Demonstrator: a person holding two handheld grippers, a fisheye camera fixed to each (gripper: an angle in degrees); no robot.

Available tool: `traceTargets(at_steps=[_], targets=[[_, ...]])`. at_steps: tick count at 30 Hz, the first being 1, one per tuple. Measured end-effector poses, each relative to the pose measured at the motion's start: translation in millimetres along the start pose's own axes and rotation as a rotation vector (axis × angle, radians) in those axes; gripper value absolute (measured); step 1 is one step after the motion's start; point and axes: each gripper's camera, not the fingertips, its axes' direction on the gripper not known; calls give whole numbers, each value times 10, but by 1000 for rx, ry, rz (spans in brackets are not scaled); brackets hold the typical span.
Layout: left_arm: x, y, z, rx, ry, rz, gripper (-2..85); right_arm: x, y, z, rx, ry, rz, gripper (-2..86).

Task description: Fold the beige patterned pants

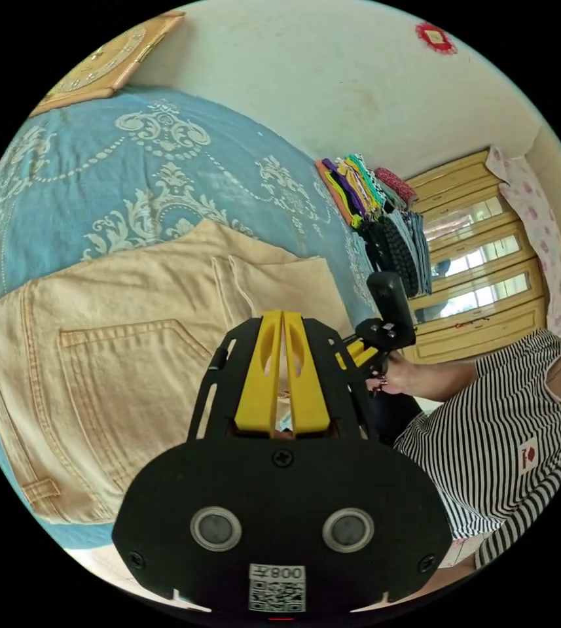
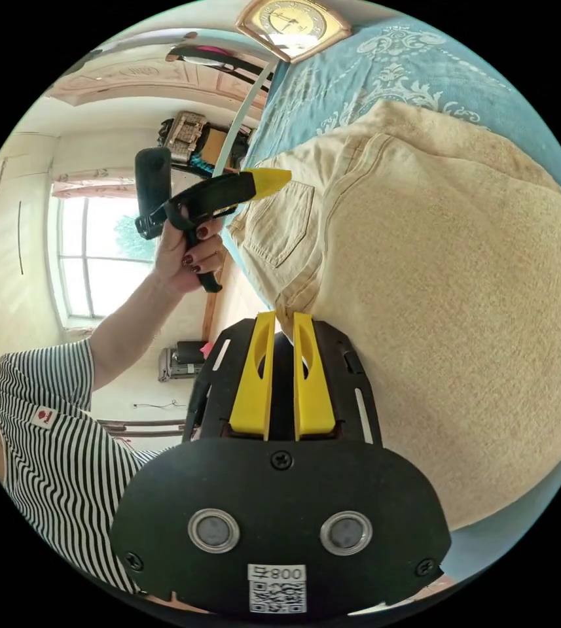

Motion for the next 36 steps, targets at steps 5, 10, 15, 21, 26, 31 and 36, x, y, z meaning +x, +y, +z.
traceTargets(at_steps=[5,10,15,21,26,31,36], targets=[[-93,405,179,-145,-131,-30,1,-34,-117,101,-73,26,-99,12],[2,636,-28,-88,-139,-13,1,107,-297,-226,37,172,-117,3],[98,883,98,-161,-236,20,3,700,-828,-343,92,367,-3,0],[308,1070,30,-106,-258,18,15,976,-922,-408,25,424,-4,2],[830,1158,248,-26,-141,133,74,1243,-256,-1178,247,386,70,12],[1296,1174,712,-107,-125,245,109,1803,362,-1684,358,324,266,48],[1602,1244,1121,-192,-260,287,125,2273,400,-1870,387,226,336,71]])
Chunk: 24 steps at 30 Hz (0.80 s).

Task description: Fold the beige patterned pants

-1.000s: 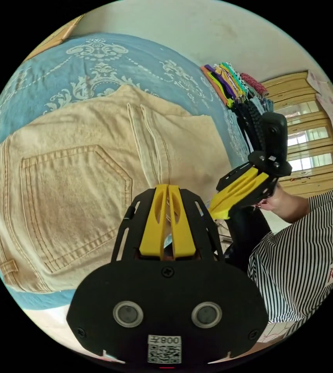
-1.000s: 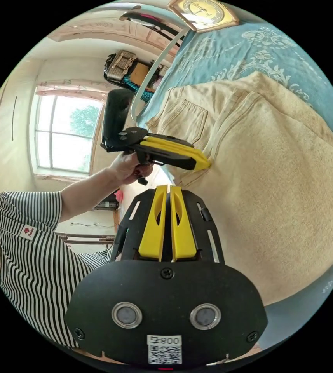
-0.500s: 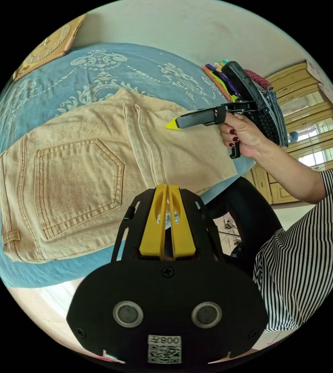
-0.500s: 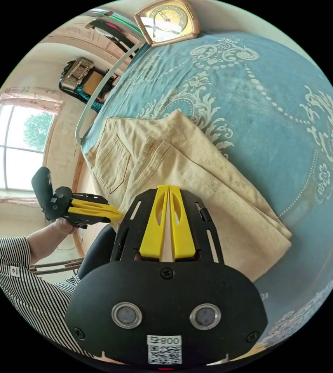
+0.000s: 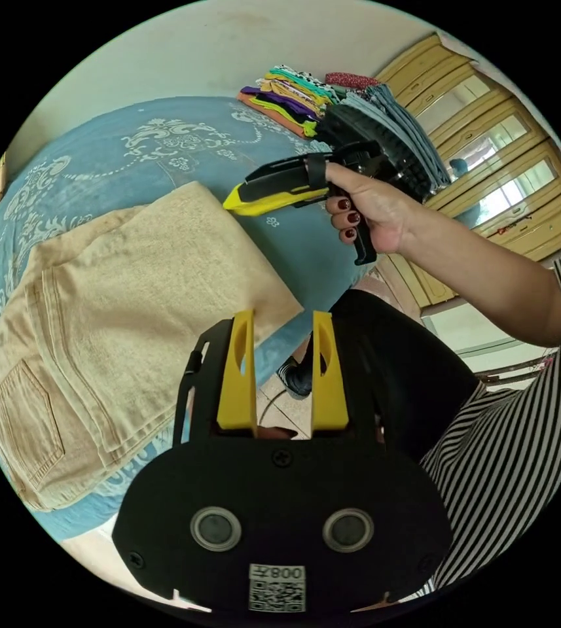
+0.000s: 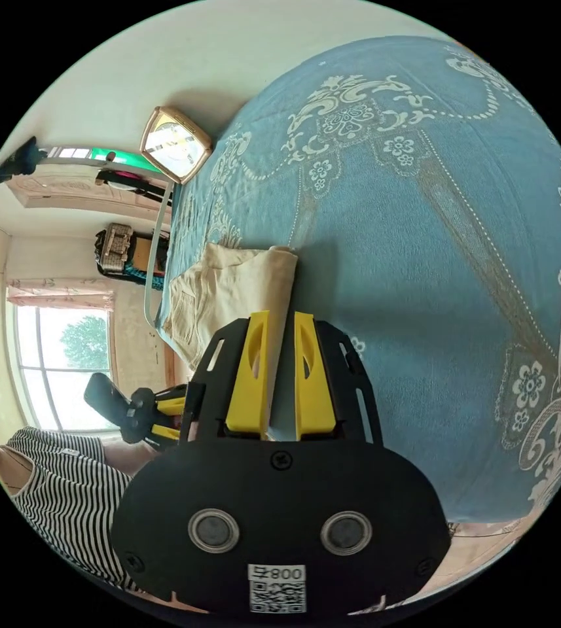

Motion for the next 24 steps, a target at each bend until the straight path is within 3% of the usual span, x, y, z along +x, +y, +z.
traceTargets(at_steps=[11,22,24], targets=[[337,98,150,-51,-124,-20,64,555,-553,-36,-18,-98,40,81],[573,230,-2,-3,-71,-15,18,1097,-744,-167,-49,-183,52,33],[634,257,-37,9,-73,1,17,1218,-745,-256,-28,-273,47,30]])
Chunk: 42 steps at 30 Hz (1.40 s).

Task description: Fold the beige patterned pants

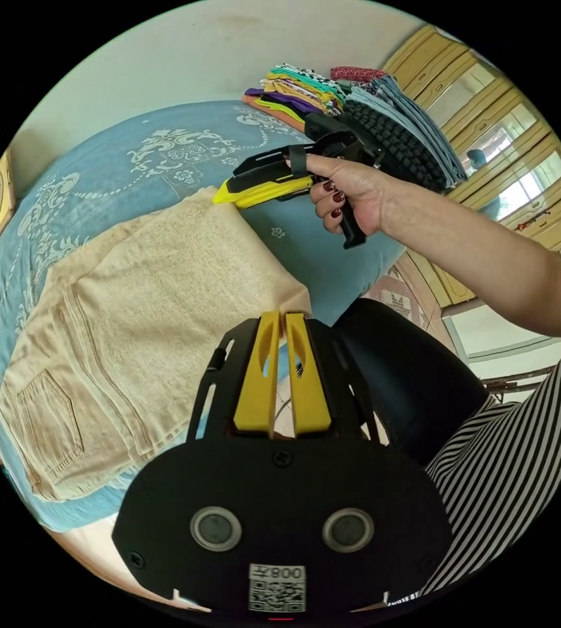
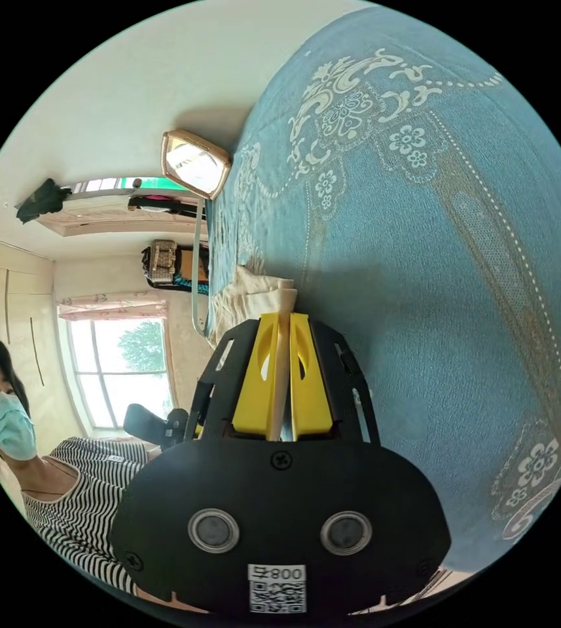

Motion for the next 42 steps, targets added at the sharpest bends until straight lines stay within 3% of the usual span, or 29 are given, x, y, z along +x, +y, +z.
traceTargets(at_steps=[11,21,25,31,37,42], targets=[[-43,281,-20,-54,46,27,16,657,-70,22,-16,-113,70,23],[-29,568,-261,-6,192,124,15,1064,190,-192,61,-48,140,19],[-289,875,-725,117,269,93,15,1021,267,-154,106,-80,134,18],[-1037,1688,-1719,418,365,-59,15,240,140,202,140,-112,-53,19],[-1959,2803,-2370,646,319,-303,15,-527,-144,1232,103,-127,-218,19],[-2652,3594,-2548,754,297,-498,15,-915,-572,2662,-21,-50,-280,20]])
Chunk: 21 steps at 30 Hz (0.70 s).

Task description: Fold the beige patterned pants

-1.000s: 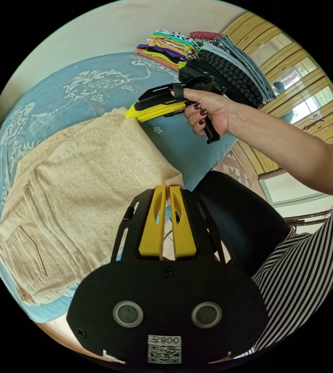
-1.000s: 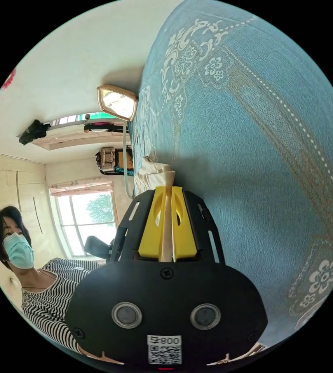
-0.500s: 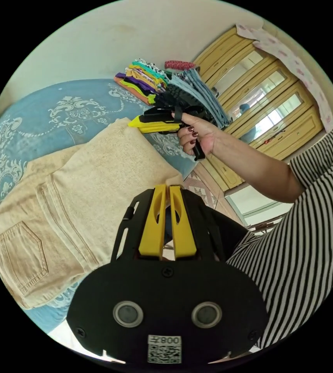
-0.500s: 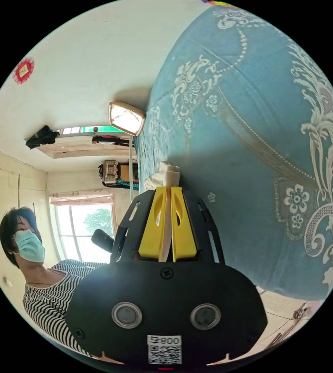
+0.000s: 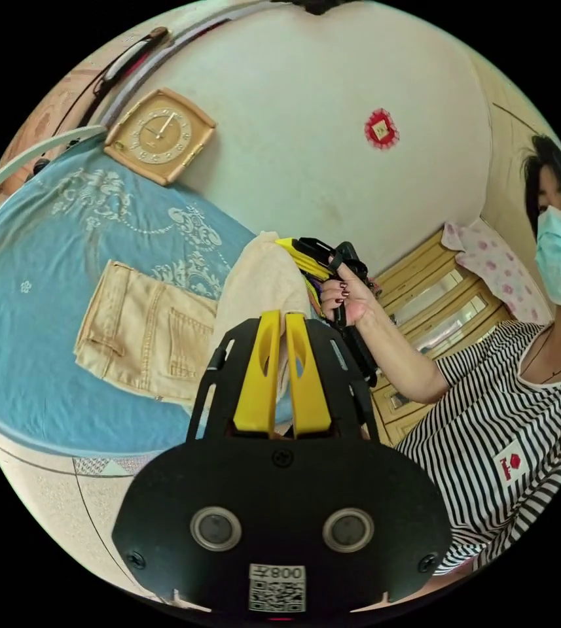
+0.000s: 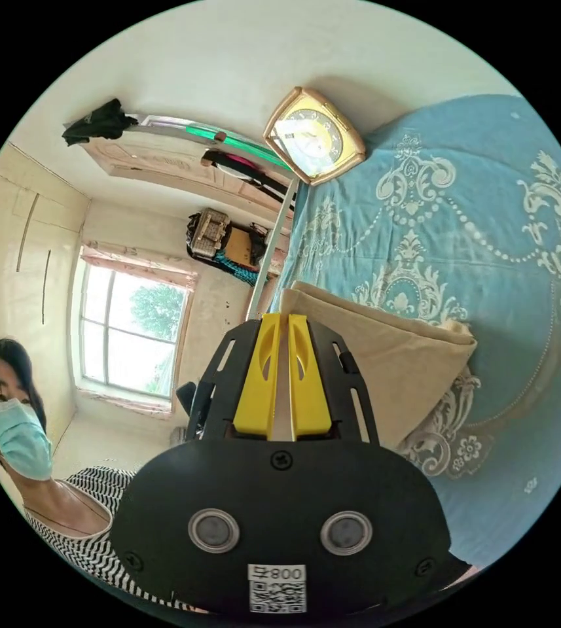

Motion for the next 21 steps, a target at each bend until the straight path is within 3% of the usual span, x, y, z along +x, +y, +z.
traceTargets(at_steps=[12,17,21], targets=[[-1496,202,-1059,135,-90,-325,14,309,-475,2573,-243,192,-23,22],[-1866,315,-1260,126,-90,-424,14,605,-483,3277,-351,267,-17,21],[-1896,407,-1479,183,-148,-449,10,608,-396,3387,-327,205,-98,9]])
